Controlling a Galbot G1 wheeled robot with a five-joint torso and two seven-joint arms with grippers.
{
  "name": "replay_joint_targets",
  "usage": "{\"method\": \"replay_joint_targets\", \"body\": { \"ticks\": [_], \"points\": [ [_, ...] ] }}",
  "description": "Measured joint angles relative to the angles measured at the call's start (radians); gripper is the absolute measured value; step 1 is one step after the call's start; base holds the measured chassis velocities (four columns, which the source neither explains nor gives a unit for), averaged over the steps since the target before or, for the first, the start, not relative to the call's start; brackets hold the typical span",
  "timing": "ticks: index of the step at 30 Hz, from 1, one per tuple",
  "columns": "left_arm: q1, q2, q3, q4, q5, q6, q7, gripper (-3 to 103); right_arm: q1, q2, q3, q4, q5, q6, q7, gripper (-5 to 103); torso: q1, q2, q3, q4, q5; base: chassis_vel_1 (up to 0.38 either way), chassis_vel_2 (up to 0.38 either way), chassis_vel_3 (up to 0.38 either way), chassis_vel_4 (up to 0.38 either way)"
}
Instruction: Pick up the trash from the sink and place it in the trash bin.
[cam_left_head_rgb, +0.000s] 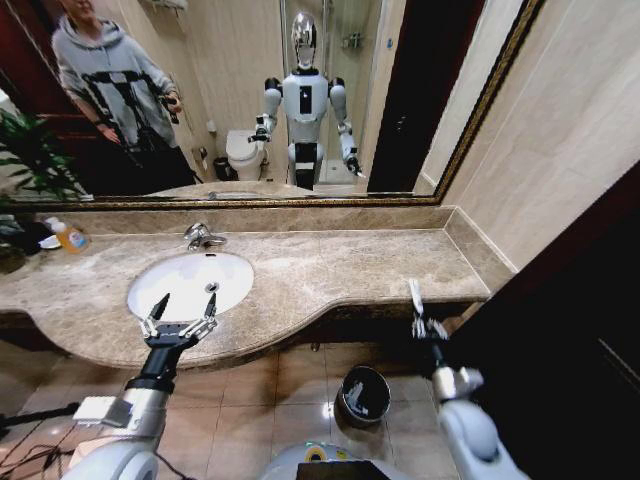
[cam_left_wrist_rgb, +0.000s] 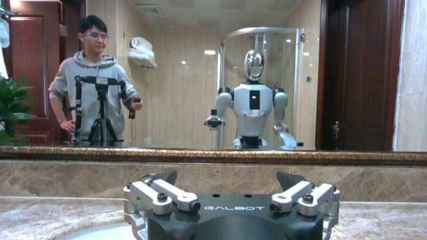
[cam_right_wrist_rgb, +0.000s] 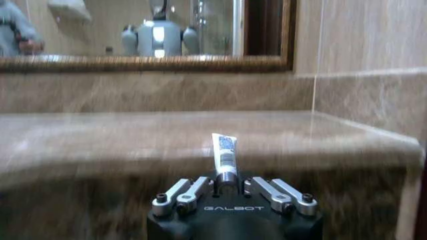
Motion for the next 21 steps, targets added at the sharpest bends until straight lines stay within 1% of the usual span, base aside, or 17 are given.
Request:
{"method": "replay_joint_targets", "body": {
  "ticks": [2, 5, 8, 10, 11, 13, 14, 16, 18, 19, 21],
  "points": [
    [0.0, 0.0, 0.0, 0.0, 0.0, 0.0, 0.0, 100, -0.017, 0.031, -0.008, -0.045, -0.036, 0.027, -0.002, 18, 0.0, 0.0, 0.0, 0.0001, 0.0, 0.0, 0.0, 0.0, 0.0],
    [0.0, 0.0, 0.0, 0.0, 0.0, 0.0, 0.0, 100, -0.025, 0.046, -0.019, -0.092, -0.059, 0.046, -0.009, 18, 0.0, 0.0, 0.0, 0.0001, 0.0, 0.0, 0.0, 0.0, 0.0],
    [0.0, 0.0, 0.0, 0.0, 0.0, 0.0, 0.0, 100, -0.019, 0.054, -0.033, -0.141, -0.07, 0.048, -0.015, 18, 0.0, 0.0, 0.0, 0.0001, 0.0, 0.0, 0.0, 0.0, 0.0],
    [0.0, 0.0, 0.0, 0.0, 0.0, 0.0, 0.0, 100, 0.008, 0.068, -0.054, -0.197, -0.044, 0.02, -0.022, 18, 0.0, 0.0, 0.0, 0.0001, 0.0002, 0.0, 0.0, 0.0, 0.0],
    [0.0, 0.0, 0.0, 0.0, 0.0, 0.0, 0.0, 100, 0.008, 0.068, -0.054, -0.197, -0.044, 0.02, -0.022, 18, 0.0, 0.0, 0.0, 0.0001, 0.0002, 0.0, 0.0, 0.0, 0.0],
    [0.0, 0.0, 0.0, 0.0, 0.0, 0.0, 0.0, 100, 0.043, 0.076, -0.066, -0.247, -0.01, -0.014, -0.041, 18, 0.0, 0.0, 0.0, 0.0002, 0.0001, 0.0, 0.0, 0.0, 0.0],
    [0.0, 0.0, 0.0, 0.0, 0.0, 0.0, 0.0, 100, 0.043, 0.076, -0.066, -0.247, -0.01, -0.014, -0.041, 18, 0.0, 0.0, 0.0, 0.0002, 0.0001, 0.0, 0.0, 0.0, 0.0],
    [0.0, 0.0, 0.0, 0.0, 0.0, 0.0, 0.0, 100, 0.078, 0.076, -0.069, -0.305, -0.018, -0.024, -0.06, 18, 0.0, 0.0, 0.0, 0.0002, -0.0001, 0.0, 0.0, 0.0, 0.0],
    [0.0, 0.0, 0.0, 0.0, 0.0, 0.0, 0.0, 100, 0.133, 0.075, -0.07, -0.398, -0.052, -0.025, -0.079, 18, 0.0, 0.0, 0.0, 0.0004, 0.0001, 0.0, 0.0, 0.0, 0.0],
    [0.0, 0.0, 0.0, 0.0, 0.0, 0.0, 0.0, 100, 0.133, 0.075, -0.07, -0.398, -0.052, -0.025, -0.079, 18, 0.0, 0.0, 0.0, 0.0004, 0.0001, 0.0, 0.0, 0.0, 0.0],
    [0.0, 0.0, 0.0, 0.0, 0.0, 0.0, 0.0, 100, 0.168, 0.067, -0.077, -0.464, -0.044, -0.036, -0.099, 18, 0.0, 0.0, 0.0, 0.0002, 0.0001, 0.0, 0.0, 0.0, 0.0]
  ]
}}
